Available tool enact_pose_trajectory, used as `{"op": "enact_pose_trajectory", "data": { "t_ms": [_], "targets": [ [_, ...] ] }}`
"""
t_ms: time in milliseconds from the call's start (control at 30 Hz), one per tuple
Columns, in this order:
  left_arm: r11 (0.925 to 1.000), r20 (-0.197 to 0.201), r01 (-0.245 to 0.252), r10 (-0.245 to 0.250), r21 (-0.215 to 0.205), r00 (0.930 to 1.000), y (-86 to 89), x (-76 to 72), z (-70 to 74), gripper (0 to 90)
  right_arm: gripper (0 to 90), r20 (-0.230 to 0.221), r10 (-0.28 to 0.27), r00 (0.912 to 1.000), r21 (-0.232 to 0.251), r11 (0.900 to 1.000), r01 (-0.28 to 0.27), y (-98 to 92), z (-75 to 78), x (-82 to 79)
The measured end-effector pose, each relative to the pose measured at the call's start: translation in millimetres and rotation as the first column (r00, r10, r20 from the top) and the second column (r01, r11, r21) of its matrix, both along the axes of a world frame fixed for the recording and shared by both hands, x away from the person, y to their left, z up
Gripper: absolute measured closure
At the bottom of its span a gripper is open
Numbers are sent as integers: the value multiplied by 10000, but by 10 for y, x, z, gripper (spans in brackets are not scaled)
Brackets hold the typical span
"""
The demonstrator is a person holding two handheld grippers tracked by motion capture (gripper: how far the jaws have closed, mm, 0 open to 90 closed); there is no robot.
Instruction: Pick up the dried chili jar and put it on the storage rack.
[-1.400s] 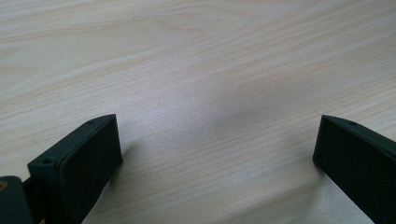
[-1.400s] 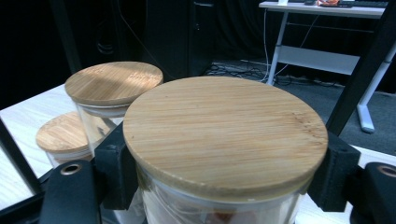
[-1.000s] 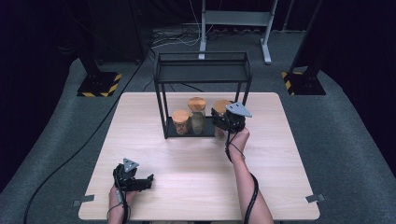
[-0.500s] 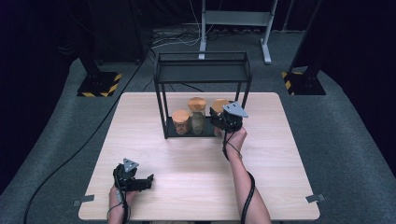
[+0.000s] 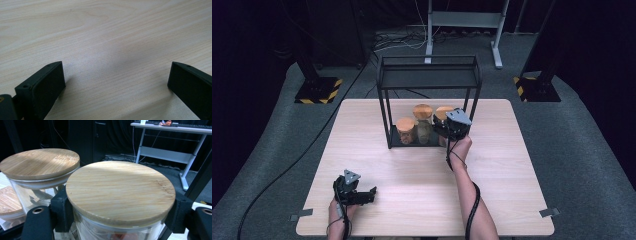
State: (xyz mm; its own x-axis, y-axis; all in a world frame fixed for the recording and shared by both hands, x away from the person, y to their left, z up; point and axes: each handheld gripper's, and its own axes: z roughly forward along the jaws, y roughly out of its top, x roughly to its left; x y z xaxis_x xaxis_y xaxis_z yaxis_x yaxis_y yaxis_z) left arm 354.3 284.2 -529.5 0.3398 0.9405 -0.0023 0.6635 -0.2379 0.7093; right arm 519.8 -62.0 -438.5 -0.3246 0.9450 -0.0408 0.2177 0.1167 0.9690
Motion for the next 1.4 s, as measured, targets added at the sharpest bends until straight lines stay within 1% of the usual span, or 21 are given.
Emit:
{"op": "enact_pose_trajectory", "data": {
  "t_ms": [133, 367, 700, 900, 1167, 1300, 1400],
  "targets": [
    [10000, -4, 5, -5, 4, 10000, 0, 0, 0, 3, 250, -14, -54, 10000, 62, 10000, 54, 6, -9, 30],
    [10000, -1, 9, -9, 8, 10000, 0, -1, 0, 3, 249, -124, -231, 9997, 374, 9990, 236, 1, -16, 68],
    [10000, 4, 11, -11, 14, 10000, -1, -1, 0, 3, 249, -169, -486, 9987, 398, 9980, 492, 38, -14, 96],
    [10000, 4, 14, -14, 15, 10000, -1, -1, 1, 3, 248, -78, -488, 9988, 384, 9981, 490, 39, -24, 85],
    [10000, 8, 13, -13, 22, 10000, -1, -2, 1, 4, 242, -164, -478, 9987, 406, 9980, 484, 35, -16, 79],
    [10000, 8, 12, -12, 21, 10000, -1, -2, 1, 4, 206, -192, -579, 9981, 501, 9970, 588, 32, -2, 63],
    [10000, 13, 12, -12, 22, 10000, -2, -2, 0, 4, 185, -288, -552, 9981, 494, 9972, 566, 30, 6, 51]
  ]
}}
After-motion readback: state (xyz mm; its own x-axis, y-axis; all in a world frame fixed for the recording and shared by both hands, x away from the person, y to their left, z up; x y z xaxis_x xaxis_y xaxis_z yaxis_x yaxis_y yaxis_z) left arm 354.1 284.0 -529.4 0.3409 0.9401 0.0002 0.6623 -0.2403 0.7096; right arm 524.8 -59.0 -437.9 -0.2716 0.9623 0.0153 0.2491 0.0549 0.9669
